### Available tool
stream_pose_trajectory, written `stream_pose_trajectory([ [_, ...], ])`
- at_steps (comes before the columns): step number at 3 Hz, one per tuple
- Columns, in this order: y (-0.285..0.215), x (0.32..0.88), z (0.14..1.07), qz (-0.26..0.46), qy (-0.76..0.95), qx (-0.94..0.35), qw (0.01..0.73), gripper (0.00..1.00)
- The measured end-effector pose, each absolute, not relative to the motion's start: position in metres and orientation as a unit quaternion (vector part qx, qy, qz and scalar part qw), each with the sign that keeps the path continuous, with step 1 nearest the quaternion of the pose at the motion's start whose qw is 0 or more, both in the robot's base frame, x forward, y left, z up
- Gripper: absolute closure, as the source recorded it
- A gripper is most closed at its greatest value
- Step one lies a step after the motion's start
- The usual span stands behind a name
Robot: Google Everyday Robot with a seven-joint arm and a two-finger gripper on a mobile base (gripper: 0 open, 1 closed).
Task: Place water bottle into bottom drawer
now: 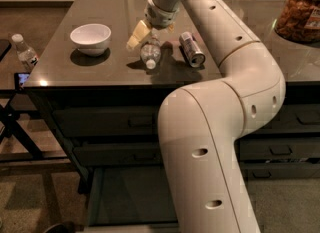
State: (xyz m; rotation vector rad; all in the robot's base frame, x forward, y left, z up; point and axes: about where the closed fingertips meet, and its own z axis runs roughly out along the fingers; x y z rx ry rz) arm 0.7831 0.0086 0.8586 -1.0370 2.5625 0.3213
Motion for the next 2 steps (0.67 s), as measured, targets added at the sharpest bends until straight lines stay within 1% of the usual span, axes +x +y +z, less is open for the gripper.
stream_pose_trajectory([
  [1,-0.0001,0.7914,0.8486,0.097,0.909,-0.363,0.178,0.00],
  [2,-0.0007,0.7923,0.8477,0.096,0.910,-0.363,0.178,0.17],
])
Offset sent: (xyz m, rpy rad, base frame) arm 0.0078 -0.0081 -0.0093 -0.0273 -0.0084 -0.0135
